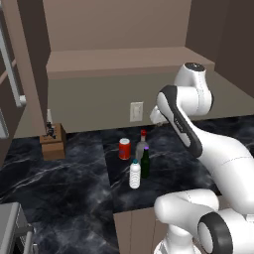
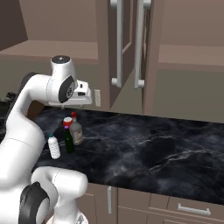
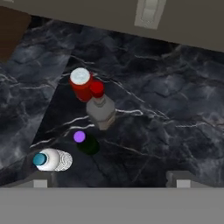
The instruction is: Sort all alcoholic drinks to one cabinet, and non-alcoholic drinks to the other.
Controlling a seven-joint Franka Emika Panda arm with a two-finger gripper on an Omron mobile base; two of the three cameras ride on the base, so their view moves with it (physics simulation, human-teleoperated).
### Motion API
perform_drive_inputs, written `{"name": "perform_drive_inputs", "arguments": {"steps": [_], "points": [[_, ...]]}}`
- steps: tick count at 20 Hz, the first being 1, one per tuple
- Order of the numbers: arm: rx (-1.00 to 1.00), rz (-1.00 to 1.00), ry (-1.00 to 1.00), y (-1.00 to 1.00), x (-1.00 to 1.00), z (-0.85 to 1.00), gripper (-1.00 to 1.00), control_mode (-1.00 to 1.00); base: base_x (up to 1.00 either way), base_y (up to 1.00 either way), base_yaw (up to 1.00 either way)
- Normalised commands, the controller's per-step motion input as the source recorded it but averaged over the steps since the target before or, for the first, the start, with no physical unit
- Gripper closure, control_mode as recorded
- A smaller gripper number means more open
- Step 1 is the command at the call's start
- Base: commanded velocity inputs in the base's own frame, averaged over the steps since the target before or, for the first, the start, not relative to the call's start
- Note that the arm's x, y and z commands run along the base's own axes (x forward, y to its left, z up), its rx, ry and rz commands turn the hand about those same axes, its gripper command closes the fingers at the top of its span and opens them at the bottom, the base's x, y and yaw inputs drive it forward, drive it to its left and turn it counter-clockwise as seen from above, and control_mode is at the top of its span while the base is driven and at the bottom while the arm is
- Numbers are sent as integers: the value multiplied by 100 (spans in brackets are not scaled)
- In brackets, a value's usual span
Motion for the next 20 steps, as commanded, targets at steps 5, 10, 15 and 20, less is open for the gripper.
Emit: {"name": "perform_drive_inputs", "arguments": {"steps": [5, 10, 15, 20], "points": [[4, 15, 0, 0, 0, -30, -100, -100, 0, 0, 0], [7, 15, 0, 0, 0, -29, -100, -100, 0, 0, 0], [9, 12, -4, 0, 0, -25, -100, -100, 0, 0, 0], [13, 10, -8, 0, 0, -23, -100, -100, 0, 0, 0]]}}
